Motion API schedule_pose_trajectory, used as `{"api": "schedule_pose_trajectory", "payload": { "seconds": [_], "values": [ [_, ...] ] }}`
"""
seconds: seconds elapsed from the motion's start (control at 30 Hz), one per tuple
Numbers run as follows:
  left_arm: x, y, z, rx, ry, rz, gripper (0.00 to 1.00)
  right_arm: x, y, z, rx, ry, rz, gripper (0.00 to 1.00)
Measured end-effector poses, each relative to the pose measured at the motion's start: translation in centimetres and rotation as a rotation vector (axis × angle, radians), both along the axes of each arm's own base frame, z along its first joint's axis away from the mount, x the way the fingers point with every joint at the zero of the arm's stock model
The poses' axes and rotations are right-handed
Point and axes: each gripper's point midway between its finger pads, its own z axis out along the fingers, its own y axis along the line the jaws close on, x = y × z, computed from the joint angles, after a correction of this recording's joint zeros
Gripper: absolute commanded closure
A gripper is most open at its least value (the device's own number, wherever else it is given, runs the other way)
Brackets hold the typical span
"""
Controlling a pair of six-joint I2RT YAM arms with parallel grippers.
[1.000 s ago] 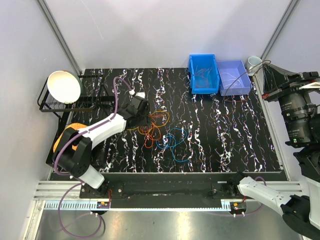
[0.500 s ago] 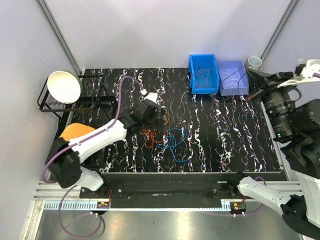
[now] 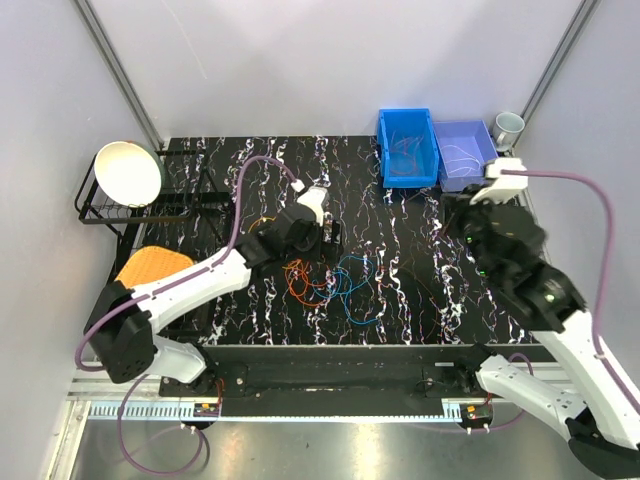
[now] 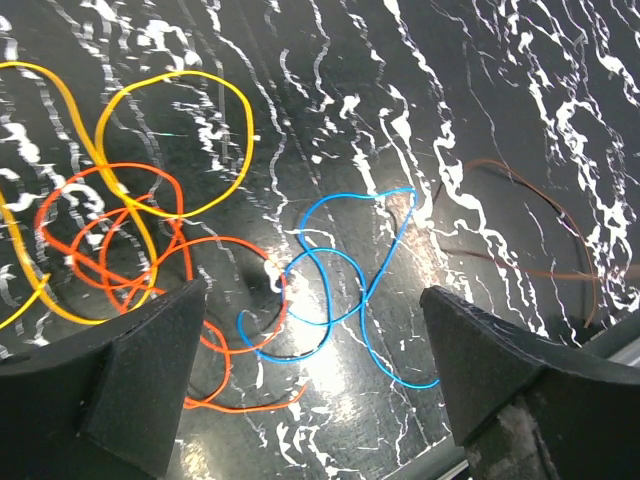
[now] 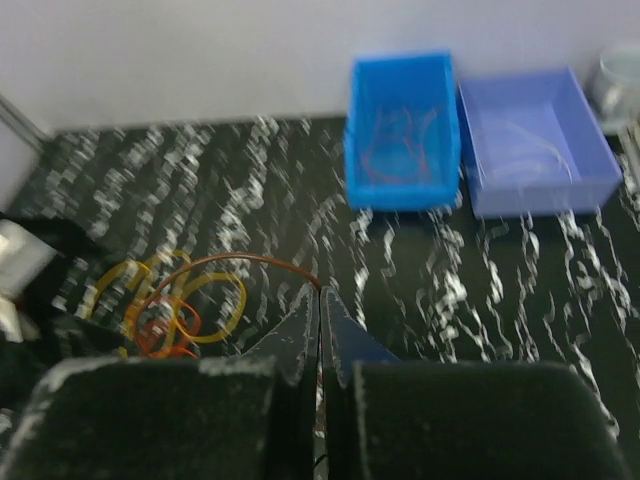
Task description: Untangle the cables
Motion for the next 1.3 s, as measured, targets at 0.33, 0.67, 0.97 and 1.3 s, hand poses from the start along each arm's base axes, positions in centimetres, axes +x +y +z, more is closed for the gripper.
{"api": "schedule_pose_trajectory", "payload": {
  "seconds": [0.33,0.67,0.97,1.3],
  "values": [
    [-1.0,-2.3,-2.0,-0.002,0.052,-0.085,0.11,3.0,-0.4,-13.7,-0.175,0.298,-0.172,1.0],
    [-2.2,-3.8,-4.5,0.028,0.103,-0.139,0.14,4.7,-1.1,-23.1,-0.206,0.548,-0.246,1.0],
    [-3.3,-4.7,-5.4,0.04,0.121,-0.172,0.16,4.3,0.5,-26.6,-0.144,0.655,-0.159,1.0],
    [-3.9,-3.4,-5.1,0.078,0.13,-0.15,0.17,2.5,2.4,-30.5,-0.12,0.787,-0.058,0.78]
  ]
}}
